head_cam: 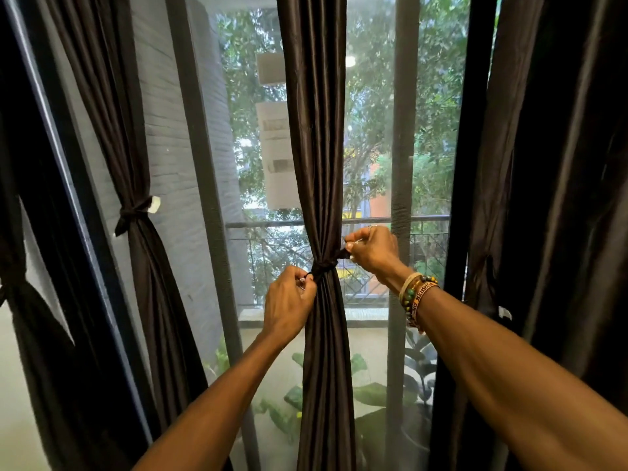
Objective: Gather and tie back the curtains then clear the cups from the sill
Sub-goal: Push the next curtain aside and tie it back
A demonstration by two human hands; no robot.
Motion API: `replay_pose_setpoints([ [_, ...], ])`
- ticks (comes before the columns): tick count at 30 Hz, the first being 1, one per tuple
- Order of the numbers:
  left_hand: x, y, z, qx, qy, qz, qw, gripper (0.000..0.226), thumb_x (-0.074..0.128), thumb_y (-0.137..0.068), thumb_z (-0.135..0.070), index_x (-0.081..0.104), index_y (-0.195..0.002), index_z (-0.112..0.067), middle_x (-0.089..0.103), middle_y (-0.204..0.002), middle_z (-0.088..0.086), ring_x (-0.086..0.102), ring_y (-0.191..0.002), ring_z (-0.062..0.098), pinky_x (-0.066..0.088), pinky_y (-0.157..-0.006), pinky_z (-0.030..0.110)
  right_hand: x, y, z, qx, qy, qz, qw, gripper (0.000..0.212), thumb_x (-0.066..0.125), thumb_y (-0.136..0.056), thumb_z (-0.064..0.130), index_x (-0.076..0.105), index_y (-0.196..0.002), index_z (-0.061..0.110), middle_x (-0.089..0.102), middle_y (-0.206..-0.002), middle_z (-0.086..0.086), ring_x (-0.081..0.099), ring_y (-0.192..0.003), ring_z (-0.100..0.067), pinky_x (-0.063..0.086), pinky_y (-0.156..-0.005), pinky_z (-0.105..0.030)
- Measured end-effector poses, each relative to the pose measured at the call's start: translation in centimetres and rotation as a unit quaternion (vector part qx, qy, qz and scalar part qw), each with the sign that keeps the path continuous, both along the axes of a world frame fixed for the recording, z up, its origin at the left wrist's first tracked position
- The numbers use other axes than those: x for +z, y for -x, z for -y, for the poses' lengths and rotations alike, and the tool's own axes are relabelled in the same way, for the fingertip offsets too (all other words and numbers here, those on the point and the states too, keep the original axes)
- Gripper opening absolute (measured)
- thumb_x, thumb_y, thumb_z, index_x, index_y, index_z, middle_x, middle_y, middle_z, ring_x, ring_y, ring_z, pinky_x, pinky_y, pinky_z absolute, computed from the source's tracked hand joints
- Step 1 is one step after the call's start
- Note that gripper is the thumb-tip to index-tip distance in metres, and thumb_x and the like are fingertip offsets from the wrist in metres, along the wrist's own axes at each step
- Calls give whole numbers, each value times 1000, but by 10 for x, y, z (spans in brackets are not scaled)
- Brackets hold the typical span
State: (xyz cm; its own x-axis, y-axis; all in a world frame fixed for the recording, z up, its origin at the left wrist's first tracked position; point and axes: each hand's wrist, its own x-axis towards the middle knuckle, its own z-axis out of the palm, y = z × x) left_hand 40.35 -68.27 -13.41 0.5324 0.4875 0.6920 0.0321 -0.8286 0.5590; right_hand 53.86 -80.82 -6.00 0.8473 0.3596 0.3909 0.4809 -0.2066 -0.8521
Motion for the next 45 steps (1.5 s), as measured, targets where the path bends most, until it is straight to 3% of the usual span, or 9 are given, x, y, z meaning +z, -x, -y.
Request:
replay_pose_setpoints([
  [5,31,-1,9,-159,193,23,968,71,72,-87,-33,31,-143,-21,44,-133,-8,51,-119,13,48,-98,37,25,29,5,213,2,-37,976,44,52,-96,56,66,-105,15,65,-93,14,60,-83,1,47,-68,-20],
  [8,58,-11,20,-169,280,18,945,99,78,-84,-25,9,-155,-20,44,-135,-9,54,-118,15,50,-97,39,23,38,-4,242,-46,-75,966,54,63,-86,62,57,-106,11,63,-95,6,62,-81,-5,52,-73,-27],
  [12,62,-18,16,-102,230,-9,968,66,78,-80,-33,45,-134,-15,64,-117,0,66,-99,18,59,-84,43,16,36,-7,193,-51,-50,979,81,78,-78,52,39,-133,8,64,-105,0,65,-90,-6,53,-69,-15],
  [16,63,-17,18,-92,172,-105,975,26,67,-90,-28,66,-113,-16,71,-95,5,69,-78,22,59,-60,34,15,30,-11,129,24,40,991,65,75,-65,70,72,-104,19,75,-90,1,72,-83,-14,61,-77,-43],
  [21,56,-25,32,-124,144,-115,975,35,43,-103,-23,46,-137,-18,63,-117,7,62,-99,22,56,-85,43,23,42,-20,101,124,125,979,51,59,-84,62,57,-100,14,67,-88,-7,66,-78,-26,58,-72,-45],
  [26,49,-32,27,-141,210,-76,965,24,41,-101,-9,46,-124,-14,63,-94,2,61,-76,13,45,-47,20,26,38,-21,-2,229,213,950,36,52,-96,45,53,-107,10,66,-98,-10,64,-88,-32,54,-82,-45],
  [33,57,-47,24,-151,206,-48,966,18,54,-98,-19,55,-115,-18,68,-99,5,67,-82,18,54,-58,30,41,20,-23,55,173,138,974,56,52,-76,69,59,-97,18,67,-83,-3,65,-73,-26,58,-71,-44],
  [39,73,-60,31,-142,192,-12,971,23,50,-99,-21,56,-121,-17,68,-99,4,67,-85,17,58,-69,33,47,13,-27,41,107,153,982,39,61,-85,45,58,-99,9,66,-87,-11,64,-76,-32,58,-69,-43],
  [45,86,-72,28,-114,254,-16,960,10,56,-97,-21,64,-102,-16,71,-86,8,70,-73,23,60,-58,36,48,0,-30,11,142,204,969,50,52,-86,61,61,-95,13,68,-91,-12,64,-81,-33,55,-75,-43],
])
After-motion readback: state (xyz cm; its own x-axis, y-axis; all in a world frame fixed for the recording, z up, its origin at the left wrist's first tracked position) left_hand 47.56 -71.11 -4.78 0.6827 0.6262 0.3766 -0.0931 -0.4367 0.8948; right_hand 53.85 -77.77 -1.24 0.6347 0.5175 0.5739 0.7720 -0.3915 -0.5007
